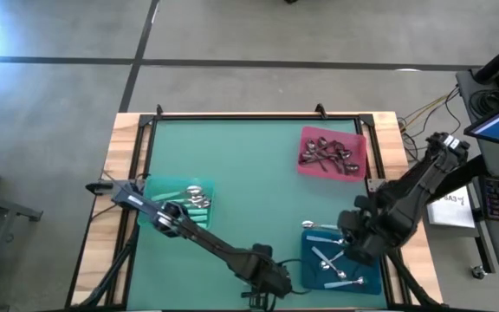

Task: Sort silverware by color (type)
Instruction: Put the blue spoon into the blue bin, then put the black spoon into the red bin

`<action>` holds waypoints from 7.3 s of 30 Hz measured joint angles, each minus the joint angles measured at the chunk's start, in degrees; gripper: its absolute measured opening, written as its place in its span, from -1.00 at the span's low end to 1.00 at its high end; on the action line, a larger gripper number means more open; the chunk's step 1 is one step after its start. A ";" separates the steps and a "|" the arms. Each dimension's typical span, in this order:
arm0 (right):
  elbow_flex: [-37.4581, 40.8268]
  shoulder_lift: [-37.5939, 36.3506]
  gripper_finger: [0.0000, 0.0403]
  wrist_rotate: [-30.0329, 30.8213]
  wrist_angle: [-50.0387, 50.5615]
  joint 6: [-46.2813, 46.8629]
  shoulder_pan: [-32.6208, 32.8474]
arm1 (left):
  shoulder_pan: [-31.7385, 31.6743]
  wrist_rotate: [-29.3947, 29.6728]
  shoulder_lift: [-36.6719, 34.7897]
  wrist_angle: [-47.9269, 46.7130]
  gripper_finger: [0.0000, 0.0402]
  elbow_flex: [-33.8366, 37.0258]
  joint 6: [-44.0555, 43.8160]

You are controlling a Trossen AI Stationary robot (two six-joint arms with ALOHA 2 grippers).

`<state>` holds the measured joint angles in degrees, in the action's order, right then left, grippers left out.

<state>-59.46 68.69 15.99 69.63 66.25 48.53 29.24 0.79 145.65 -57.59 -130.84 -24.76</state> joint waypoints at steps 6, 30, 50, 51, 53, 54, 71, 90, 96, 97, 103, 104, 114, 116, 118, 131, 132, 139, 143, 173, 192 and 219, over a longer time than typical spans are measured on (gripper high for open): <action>0.00 0.00 -0.38 0.08 -0.04 4.88 5.54 | 0.55 0.72 2.82 -2.38 -0.54 -2.84 -3.13; 0.84 0.09 -0.37 10.43 -8.80 9.61 10.56 | -0.98 12.34 -0.94 -9.30 -0.92 -3.77 -7.40; 15.02 0.15 -0.01 36.24 -68.33 -15.39 9.58 | -1.10 40.33 -10.38 15.41 -0.92 -3.94 -14.05; 14.99 0.15 0.00 37.88 -69.23 -16.46 9.58 | -0.99 40.66 -10.38 16.13 -0.92 -3.94 -13.71; 14.97 0.15 0.01 40.89 -70.30 -17.94 9.58 | -0.90 40.73 -10.38 17.57 -0.92 -3.59 -13.08; 14.97 0.15 0.01 41.88 -70.93 -18.66 9.56 | -0.82 40.72 -10.38 17.95 -0.92 -3.39 -13.06; 14.95 0.13 -0.21 42.56 -73.38 -23.78 6.87 | -0.66 40.41 -8.73 26.32 -0.92 -3.24 -8.76; 14.86 -10.36 -0.97 38.62 -61.54 -24.88 6.92 | -0.42 33.80 -9.77 27.86 -0.75 -4.16 -5.72; 14.86 -14.69 -0.97 30.00 -44.93 -8.53 6.93 | -0.27 21.85 -10.03 25.12 -0.69 -4.16 -5.90; 14.86 -14.76 -0.97 27.06 -43.17 -5.61 6.93 | -0.24 18.76 -10.03 23.53 -0.69 -4.16 -6.15; 14.88 -10.53 -0.96 6.36 -39.53 8.13 6.93 | 0.45 8.26 -10.03 10.80 -0.68 -3.83 -8.56; 14.88 -9.20 -0.96 3.19 -39.53 9.67 6.94 | 0.25 8.33 -10.03 8.22 -0.68 -3.61 -9.82; 14.88 1.79 -0.92 -15.79 -37.75 13.69 6.97 | 0.90 5.83 -9.97 0.28 -0.68 -0.17 -18.21; 14.88 3.11 -0.87 -17.76 -37.95 13.70 7.09 | 1.22 5.73 -9.97 0.54 -0.68 1.77 -20.23; 14.88 4.11 -0.79 -19.48 -38.14 13.19 7.09 | 1.60 5.37 -9.97 1.00 -0.68 3.67 -21.54; 14.88 4.55 -0.28 -20.51 -38.20 11.29 7.09 | 4.47 3.83 -8.94 10.64 -0.68 10.28 -24.62; 14.88 4.55 -0.27 -20.52 -38.16 11.27 7.09 | 4.57 3.83 -8.94 11.23 -0.68 10.58 -25.07; 14.88 4.52 -0.30 -20.52 -38.14 11.13 7.09 | 4.74 3.89 -8.94 19.26 -0.68 13.80 -25.81; 14.88 4.50 -0.31 -20.52 -38.12 11.11 7.09 | 4.74 5.00 -8.94 19.46 -0.68 14.79 -26.24; 14.88 4.48 -0.32 -20.52 -37.86 8.68 7.09 | 5.09 3.94 -4.61 20.98 -0.20 14.86 -20.32; 14.88 4.46 -0.36 -20.49 -37.12 8.71 7.07 | 4.47 9.11 7.77 -1.43 -0.98 -3.26 -22.58; 12.06 -3.27 -0.41 -4.57 -36.87 -11.45 -7.96 | 3.52 38.64 -13.93 -18.41 -1.00 -3.83 -19.68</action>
<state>-47.41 65.41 11.42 32.76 54.80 40.57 32.77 39.43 131.71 -76.00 -134.67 -44.44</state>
